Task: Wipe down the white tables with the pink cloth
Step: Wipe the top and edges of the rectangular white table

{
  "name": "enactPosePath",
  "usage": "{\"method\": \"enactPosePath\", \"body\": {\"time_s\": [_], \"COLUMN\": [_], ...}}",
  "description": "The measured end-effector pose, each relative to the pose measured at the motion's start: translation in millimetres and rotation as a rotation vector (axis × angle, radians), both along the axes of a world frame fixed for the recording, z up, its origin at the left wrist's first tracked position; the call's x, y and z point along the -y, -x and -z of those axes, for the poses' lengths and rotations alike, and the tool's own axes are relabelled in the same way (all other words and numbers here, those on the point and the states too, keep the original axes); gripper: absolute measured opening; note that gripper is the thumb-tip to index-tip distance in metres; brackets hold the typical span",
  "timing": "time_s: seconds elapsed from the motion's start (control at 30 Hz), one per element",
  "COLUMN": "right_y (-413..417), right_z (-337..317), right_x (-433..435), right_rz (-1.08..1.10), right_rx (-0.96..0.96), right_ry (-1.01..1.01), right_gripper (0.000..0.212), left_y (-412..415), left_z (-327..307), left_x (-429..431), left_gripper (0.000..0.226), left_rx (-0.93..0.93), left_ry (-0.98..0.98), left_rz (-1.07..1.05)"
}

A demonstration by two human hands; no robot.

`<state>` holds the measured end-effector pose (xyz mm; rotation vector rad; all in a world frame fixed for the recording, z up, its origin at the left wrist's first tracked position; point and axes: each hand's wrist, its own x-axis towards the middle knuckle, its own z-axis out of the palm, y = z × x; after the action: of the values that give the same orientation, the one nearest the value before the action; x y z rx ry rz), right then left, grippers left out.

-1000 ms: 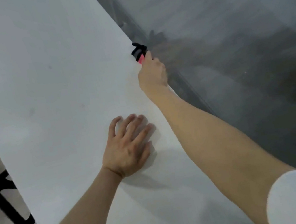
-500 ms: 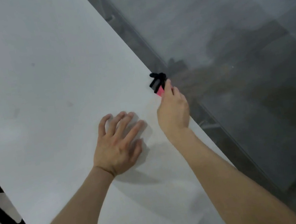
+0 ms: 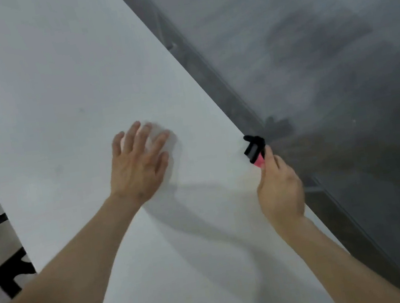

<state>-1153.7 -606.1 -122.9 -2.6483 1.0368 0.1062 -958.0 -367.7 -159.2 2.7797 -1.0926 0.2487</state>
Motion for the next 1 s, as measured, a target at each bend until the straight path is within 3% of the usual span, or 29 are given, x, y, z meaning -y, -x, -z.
{"method": "enactPosePath", "body": {"time_s": [0.1, 0.2, 0.27, 0.33, 0.5, 0.57, 0.7, 0.83, 0.9, 1.0], "right_y": [-118.9, -245.1, -282.9, -267.4, -104.3, -85.4, -207.3, -366.4, -376.2, -301.7], "right_z": [10.2, 11.9, 12.3, 13.9, 10.2, 10.4, 10.3, 8.7, 9.6, 19.3], "right_x": [-7.8, -21.4, -28.2, -22.7, -7.3, -5.9, -14.7, -35.2, -36.9, -16.3], "right_rz": [-0.074, -0.089, -0.098, -0.102, -0.023, -0.023, -0.093, -0.102, -0.115, -0.133], "right_rx": [0.051, 0.044, 0.024, 0.032, 0.125, 0.101, 0.049, 0.073, 0.059, 0.113], "right_ry": [0.011, -0.034, -0.027, -0.013, 0.045, 0.042, 0.073, -0.048, -0.06, -0.057], "right_gripper": [0.073, 0.065, 0.062, 0.065, 0.055, 0.054, 0.067, 0.055, 0.057, 0.066], "left_y": [-16.9, -19.3, -20.9, -21.8, -32.3, -36.0, -31.9, -35.7, -37.9, -34.3], "left_z": [9.8, 19.8, 20.2, 18.1, 15.5, 16.8, 16.5, 18.2, 19.9, 16.9], "left_x": [-4.5, -7.2, -8.0, -6.7, -2.3, -1.9, -1.4, -3.6, -4.8, -3.6], "left_gripper": [0.055, 0.055, 0.056, 0.055, 0.059, 0.06, 0.059, 0.059, 0.059, 0.058], "left_rx": [-0.019, -0.004, -0.005, -0.021, -0.07, -0.076, -0.103, -0.12, -0.127, -0.121], "left_ry": [-0.015, 0.032, 0.022, 0.022, -0.025, -0.014, 0.039, 0.065, 0.075, 0.082], "left_rz": [-0.037, -0.032, -0.033, -0.02, 0.1, 0.117, 0.106, 0.112, 0.113, 0.11]}}
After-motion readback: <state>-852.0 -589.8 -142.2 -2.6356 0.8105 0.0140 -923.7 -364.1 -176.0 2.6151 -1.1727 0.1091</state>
